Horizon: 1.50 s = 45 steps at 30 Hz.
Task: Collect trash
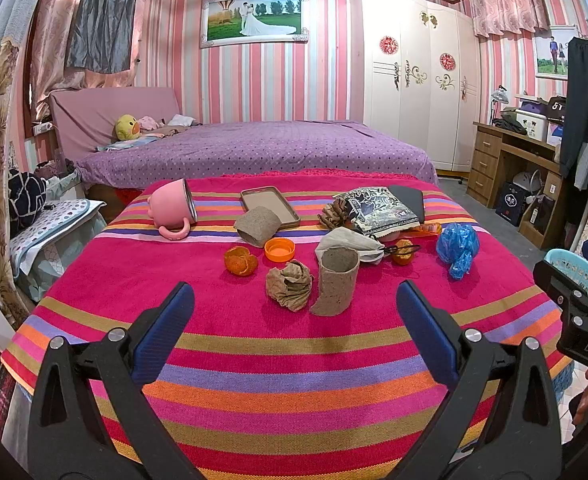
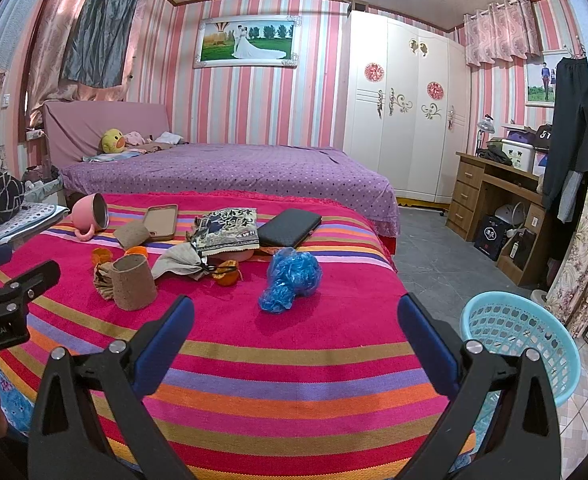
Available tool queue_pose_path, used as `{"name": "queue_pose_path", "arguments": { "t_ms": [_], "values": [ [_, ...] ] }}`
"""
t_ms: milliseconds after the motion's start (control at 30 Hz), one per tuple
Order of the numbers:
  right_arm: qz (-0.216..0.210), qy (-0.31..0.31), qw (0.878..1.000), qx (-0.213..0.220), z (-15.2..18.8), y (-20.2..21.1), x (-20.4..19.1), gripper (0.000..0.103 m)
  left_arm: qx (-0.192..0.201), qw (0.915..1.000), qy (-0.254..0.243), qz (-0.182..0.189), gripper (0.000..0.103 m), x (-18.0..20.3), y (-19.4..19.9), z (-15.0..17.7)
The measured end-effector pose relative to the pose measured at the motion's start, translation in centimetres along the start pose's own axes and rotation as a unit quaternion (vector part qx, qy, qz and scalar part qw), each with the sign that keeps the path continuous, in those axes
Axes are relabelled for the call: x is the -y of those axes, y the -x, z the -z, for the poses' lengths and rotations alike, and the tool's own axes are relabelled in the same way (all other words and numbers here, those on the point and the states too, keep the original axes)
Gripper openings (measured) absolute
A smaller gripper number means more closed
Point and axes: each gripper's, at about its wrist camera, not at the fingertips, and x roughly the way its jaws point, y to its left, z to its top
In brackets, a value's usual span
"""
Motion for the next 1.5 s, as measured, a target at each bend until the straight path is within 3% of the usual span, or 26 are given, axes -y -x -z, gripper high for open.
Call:
{"name": "queue_pose_path", "arguments": {
  "t_ms": [900,1500],
  "values": [
    [0.002,-0.002,1.000,0.002,0.1,-0.2,0.8,0.099,-0.001,1.0000,0.001,-0.002,0.098,-0.2,0.1,0.0],
    [0.011,-0.019,1.000,0.004,-1.1,-1.5,2.4,0.099,-0.027,0.9996,0.005,-0.011,0.098,-1.9,-1.8,-1.0]
  ]
}}
